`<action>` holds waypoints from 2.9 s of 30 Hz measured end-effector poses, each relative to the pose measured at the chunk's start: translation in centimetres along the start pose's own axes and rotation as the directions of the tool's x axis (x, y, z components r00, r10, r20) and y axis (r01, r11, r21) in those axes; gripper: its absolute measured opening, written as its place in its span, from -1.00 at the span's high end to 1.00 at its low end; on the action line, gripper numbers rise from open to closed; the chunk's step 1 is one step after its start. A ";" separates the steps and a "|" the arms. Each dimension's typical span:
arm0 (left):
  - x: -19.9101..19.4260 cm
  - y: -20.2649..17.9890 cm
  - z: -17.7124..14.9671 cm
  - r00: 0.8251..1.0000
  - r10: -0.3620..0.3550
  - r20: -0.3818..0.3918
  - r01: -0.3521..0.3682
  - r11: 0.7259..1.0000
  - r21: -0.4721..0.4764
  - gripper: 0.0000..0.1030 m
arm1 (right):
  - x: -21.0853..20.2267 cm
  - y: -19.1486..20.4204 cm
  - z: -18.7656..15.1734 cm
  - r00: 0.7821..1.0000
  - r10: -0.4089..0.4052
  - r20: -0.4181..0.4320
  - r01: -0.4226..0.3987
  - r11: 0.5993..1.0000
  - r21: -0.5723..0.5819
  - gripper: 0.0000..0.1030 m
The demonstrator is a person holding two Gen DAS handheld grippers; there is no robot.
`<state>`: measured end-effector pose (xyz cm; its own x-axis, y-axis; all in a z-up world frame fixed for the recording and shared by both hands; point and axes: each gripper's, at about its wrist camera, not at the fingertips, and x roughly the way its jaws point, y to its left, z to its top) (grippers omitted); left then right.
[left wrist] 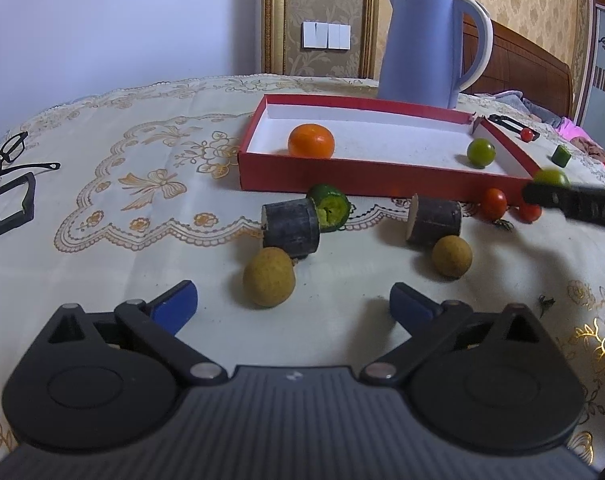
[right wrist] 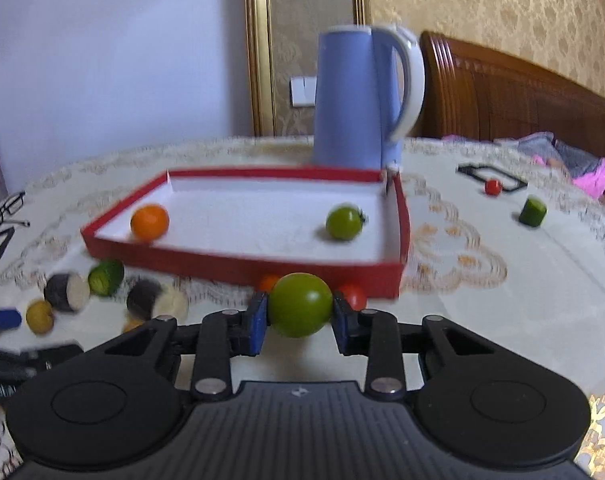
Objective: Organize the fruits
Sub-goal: 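Place the green tomato in the tray beside the other and release, then grasp a longan with the left tool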
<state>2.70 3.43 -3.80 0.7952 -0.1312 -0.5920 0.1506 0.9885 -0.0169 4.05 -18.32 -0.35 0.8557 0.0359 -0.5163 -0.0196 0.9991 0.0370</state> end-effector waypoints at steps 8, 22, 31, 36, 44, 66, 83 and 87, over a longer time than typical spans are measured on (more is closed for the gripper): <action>0.0 0.1 0.0 1.000 -0.010 0.001 0.010 1.000 -0.007 -1.00 | 3.8 0.4 3.6 1.000 0.011 0.007 -0.011 1.000 -0.017 0.38; 0.0 0.2 0.1 1.000 -0.015 0.004 0.015 1.000 -0.020 -1.00 | 12.2 1.0 5.6 0.991 -0.015 -0.135 0.013 1.000 -0.015 0.38; 0.1 0.2 0.1 1.000 -0.008 0.003 0.008 1.000 -0.018 -1.00 | 12.9 0.9 5.2 0.990 -0.035 -0.137 0.031 0.999 -0.030 0.37; 0.1 0.2 0.0 1.000 -0.004 0.003 0.004 1.000 -0.015 -1.00 | 11.4 1.4 5.0 0.993 -0.072 -0.096 0.066 0.995 -0.072 0.14; 0.2 0.2 0.1 1.000 -0.002 0.003 0.002 1.000 -0.011 -1.00 | 4.0 -0.7 3.1 0.994 -0.107 -0.003 0.107 0.994 -0.031 -0.37; -0.6 1.0 -0.1 0.999 0.024 0.021 -0.023 0.998 -0.063 -1.00 | 3.0 -8.3 -0.4 0.921 -0.359 -0.148 0.379 0.916 0.135 -0.52; -0.2 0.9 0.4 0.998 0.059 0.039 -0.057 0.998 -0.041 -0.13 | 3.6 -9.1 -0.4 0.923 -0.347 -0.166 0.374 0.910 0.180 -0.71; -0.2 1.4 0.6 0.998 0.048 0.036 -0.046 0.996 -0.070 0.52 | 3.7 -9.1 -0.4 0.923 -0.347 -0.168 0.375 0.909 0.180 -0.72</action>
<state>3.15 4.79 -3.23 0.8219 -0.0860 -0.5630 0.0724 0.9963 -0.0466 7.16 -27.30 -2.92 0.7096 -0.3102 -0.6327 0.3960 0.9182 -0.0062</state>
